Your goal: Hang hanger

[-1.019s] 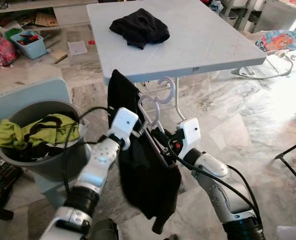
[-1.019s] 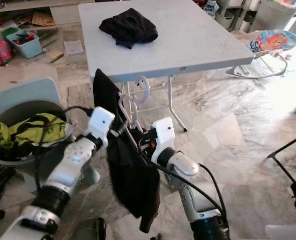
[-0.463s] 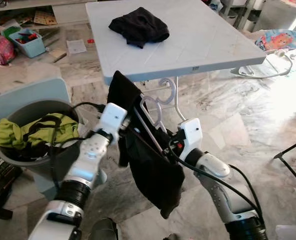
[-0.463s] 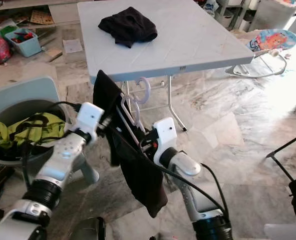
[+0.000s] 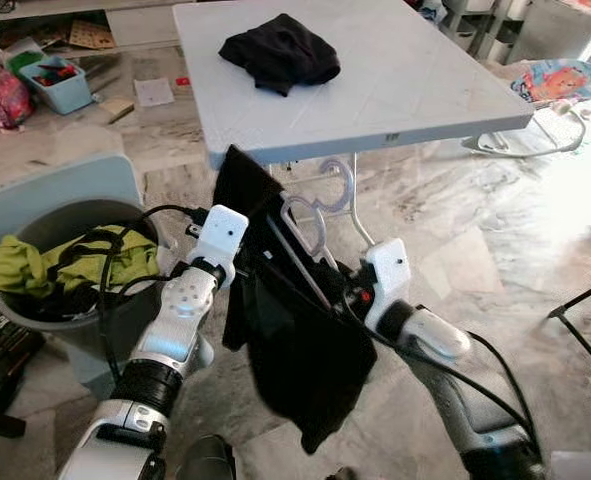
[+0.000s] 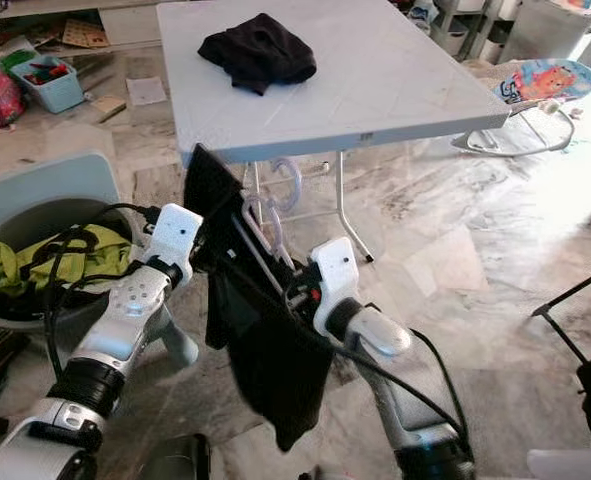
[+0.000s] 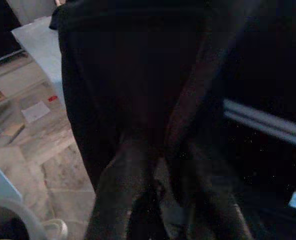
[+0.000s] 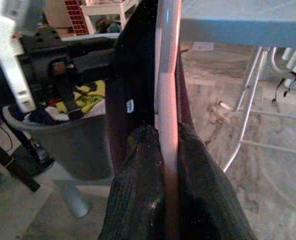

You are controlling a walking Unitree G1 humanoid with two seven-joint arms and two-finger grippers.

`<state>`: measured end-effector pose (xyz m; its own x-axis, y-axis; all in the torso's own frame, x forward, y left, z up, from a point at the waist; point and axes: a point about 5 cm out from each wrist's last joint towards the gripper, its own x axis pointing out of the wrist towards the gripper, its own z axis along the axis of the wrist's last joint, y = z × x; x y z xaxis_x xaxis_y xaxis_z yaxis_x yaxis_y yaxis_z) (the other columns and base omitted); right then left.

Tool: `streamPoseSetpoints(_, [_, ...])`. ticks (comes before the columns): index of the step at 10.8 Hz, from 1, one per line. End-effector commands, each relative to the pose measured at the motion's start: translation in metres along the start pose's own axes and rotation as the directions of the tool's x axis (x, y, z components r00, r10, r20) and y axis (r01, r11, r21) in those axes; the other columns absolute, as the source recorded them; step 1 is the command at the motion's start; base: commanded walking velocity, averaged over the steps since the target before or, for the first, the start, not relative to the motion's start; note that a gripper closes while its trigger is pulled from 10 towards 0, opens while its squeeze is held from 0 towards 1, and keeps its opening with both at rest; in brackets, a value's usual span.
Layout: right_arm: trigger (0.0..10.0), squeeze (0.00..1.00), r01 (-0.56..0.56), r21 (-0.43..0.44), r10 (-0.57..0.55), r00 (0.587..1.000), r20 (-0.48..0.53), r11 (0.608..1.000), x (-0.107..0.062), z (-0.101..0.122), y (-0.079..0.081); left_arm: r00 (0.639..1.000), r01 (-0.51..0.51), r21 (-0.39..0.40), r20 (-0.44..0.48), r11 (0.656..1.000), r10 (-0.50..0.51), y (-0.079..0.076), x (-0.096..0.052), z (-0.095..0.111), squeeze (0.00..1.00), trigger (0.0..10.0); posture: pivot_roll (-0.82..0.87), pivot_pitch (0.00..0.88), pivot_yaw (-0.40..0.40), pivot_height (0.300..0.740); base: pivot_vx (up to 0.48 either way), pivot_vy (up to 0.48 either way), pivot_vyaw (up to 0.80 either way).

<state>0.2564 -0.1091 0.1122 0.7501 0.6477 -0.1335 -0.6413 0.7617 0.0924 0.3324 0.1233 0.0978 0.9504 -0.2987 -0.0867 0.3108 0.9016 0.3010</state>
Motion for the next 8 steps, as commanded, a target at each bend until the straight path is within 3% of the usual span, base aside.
streamPoseSetpoints(1, [10.0, 0.00, -0.011, -0.066, 0.013, 0.999, 0.036, 0.998, -0.007, 0.009, -0.002, 0.998, -0.053, 0.032, -0.012, 0.998, 0.054, 0.015, 0.000, -0.002, 0.00, 0.0, -0.06, 0.069, -0.039, 0.740, 0.000, 0.000, 0.00])
streamPoseSetpoints(2, [10.0, 0.00, -0.033, -0.099, 0.032, 0.999, -0.006, 0.995, -0.016, 0.003, -0.004, 0.995, -0.097, 0.049, -0.012, 0.994, 0.097, 0.025, 0.000, -0.002, 0.00, 0.0, -0.06, 0.069, -0.039, 0.740, 0.000, 0.000, 0.00])
streamPoseSetpoints(3, [10.0, 0.00, -0.106, -0.139, 0.095, 0.992, -0.088, 0.985, -0.032, -0.008, -0.007, 0.985, -0.173, 0.069, -0.018, 0.983, 0.174, 0.040, 0.000, -0.002, 0.00, 0.0, -0.06, 0.065, -0.041, 0.740, 0.000, 0.000, 0.00])
streamPoseSetpoints(5, [10.0, 0.00, -0.201, -0.217, 0.151, 0.962, -0.226, 0.955, -0.062, -0.020, -0.018, 0.967, -0.252, 0.089, -0.017, 0.964, 0.254, 0.055, -0.002, -0.002, 0.00, 0.0, -0.08, 0.062, -0.040, 0.740, 0.000, 0.000, 0.00])
streamPoseSetpoints(6, [10.0, 0.00, -0.215, -0.274, 0.129, 0.946, -0.299, 0.937, -0.075, -0.026, -0.029, 0.964, -0.264, 0.087, -0.009, 0.961, 0.266, 0.058, -0.001, -0.001, 0.00, 0.0, -0.08, 0.062, -0.040, 0.740, 0.000, 0.000, 0.00])
streamPoseSetpoints(7, [10.0, 0.00, -0.277, -0.350, 0.119, 0.904, -0.411, 0.895, -0.091, -0.032, -0.039, 0.965, -0.260, 0.084, -0.002, 0.962, 0.261, 0.056, 0.000, 0.000, 0.00, 0.0, -0.10, 0.063, -0.037, 0.740, 0.000, 0.000, 0.00])
streamPoseSetpoints(8, [10.0, 0.00, -0.297, -0.367, 0.109, 0.885, -0.453, 0.882, -0.097, -0.034, -0.045, 0.965, -0.261, 0.084, 0.001, 0.962, 0.262, 0.055, 0.001, 0.000, 0.00, 0.0, -0.10, 0.064, -0.038, 0.740, 0.000, 0.000, 0.00])
